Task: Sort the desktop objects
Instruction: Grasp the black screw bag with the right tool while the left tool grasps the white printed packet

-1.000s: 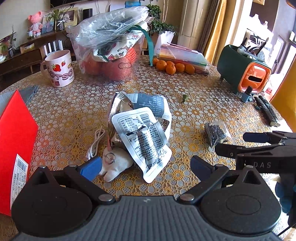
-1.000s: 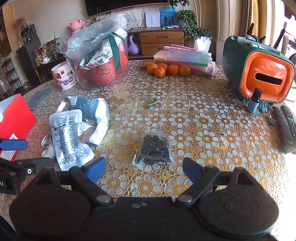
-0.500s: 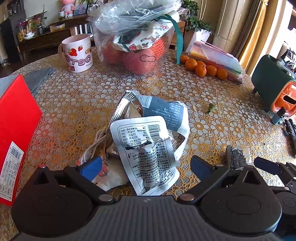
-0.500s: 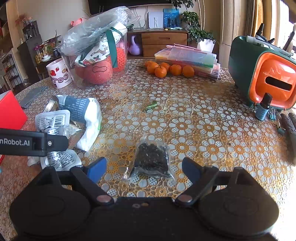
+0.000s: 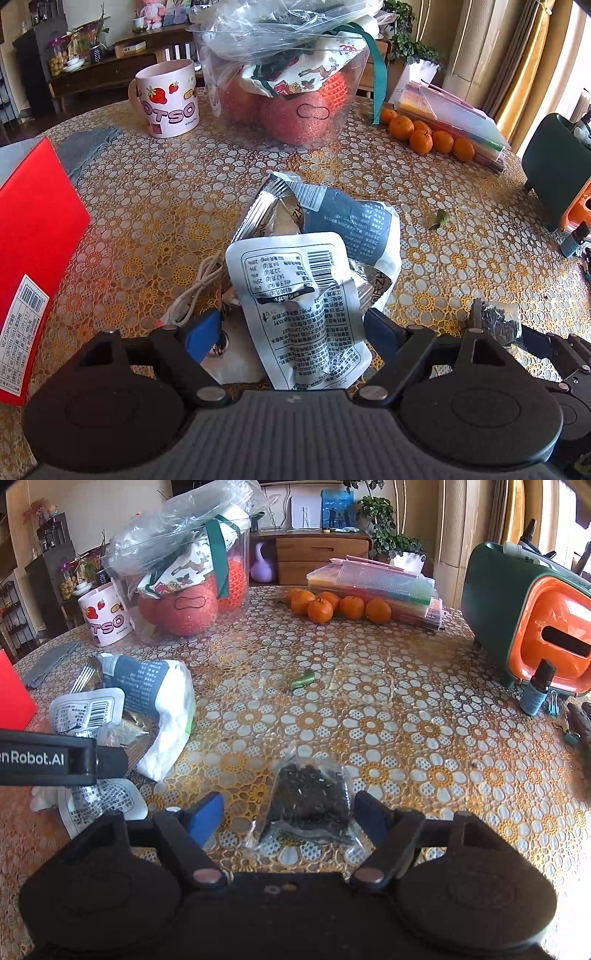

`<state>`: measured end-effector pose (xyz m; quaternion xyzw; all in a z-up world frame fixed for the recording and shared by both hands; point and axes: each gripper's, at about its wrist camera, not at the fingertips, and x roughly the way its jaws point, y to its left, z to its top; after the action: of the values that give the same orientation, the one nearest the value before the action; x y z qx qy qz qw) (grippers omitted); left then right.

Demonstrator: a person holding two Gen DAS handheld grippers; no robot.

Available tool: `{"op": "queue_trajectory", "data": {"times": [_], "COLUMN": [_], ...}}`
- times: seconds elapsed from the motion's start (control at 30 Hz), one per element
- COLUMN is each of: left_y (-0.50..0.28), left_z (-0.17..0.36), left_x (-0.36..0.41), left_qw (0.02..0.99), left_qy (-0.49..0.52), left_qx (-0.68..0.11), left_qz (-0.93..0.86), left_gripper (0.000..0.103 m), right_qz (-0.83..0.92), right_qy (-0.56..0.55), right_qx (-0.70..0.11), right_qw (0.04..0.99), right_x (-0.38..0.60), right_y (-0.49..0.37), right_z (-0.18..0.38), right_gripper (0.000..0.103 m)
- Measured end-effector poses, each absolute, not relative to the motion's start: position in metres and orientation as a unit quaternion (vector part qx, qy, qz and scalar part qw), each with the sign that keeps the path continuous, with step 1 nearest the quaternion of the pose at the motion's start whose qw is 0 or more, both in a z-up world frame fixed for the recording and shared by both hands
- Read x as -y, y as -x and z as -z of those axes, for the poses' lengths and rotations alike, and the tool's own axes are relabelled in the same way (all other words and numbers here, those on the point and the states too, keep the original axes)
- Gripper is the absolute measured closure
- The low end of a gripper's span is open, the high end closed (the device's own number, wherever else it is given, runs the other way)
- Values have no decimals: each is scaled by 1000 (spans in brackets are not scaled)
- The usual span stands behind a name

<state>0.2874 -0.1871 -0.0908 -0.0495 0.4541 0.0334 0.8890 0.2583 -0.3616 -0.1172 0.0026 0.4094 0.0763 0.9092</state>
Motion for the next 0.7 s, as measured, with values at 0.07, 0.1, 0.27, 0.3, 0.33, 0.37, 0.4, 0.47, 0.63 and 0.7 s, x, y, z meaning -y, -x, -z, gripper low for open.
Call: {"op": "queue_trajectory", "data": {"times": [0.07,0.1,0.27,0.3,0.33,0.37,0.4,0.47,0.63,0.7], "left_y": [-285,-284,-279,-278,-277,-275,-274,-270,-258,-253], "left_z": [90,89,87,86,86,85,85,84,80,79], "left_x": [186,185,179,177,176,174,173,171,168,167], "left_qw": [890,890,891,891,891,891,891,890,888,886], "left_qy": [51,52,60,63,64,66,67,66,65,67], "left_qx": [-452,-451,-448,-448,-449,-449,-450,-452,-455,-458], "left_qz": [-37,-38,-28,-25,-23,-19,-15,-11,8,14], "left_gripper": [30,33,40,42,43,43,44,45,45,45], "right_qz": [-68,-65,-52,-52,-51,-48,-47,-47,-50,-54], "right_qy": [1,2,0,-3,-3,-1,1,2,6,5], "right_qx": [-408,-407,-406,-406,-406,-404,-402,-402,-396,-398], "right_qw": [911,911,912,912,913,914,914,914,917,916], "right_x": [362,362,365,366,366,365,365,365,363,362], "right_y": [-257,-257,-254,-254,-252,-251,-249,-246,-231,-223], "right_z": [116,116,114,114,113,112,111,109,102,99], "right_gripper": [39,41,60,62,63,65,65,67,67,67]}}
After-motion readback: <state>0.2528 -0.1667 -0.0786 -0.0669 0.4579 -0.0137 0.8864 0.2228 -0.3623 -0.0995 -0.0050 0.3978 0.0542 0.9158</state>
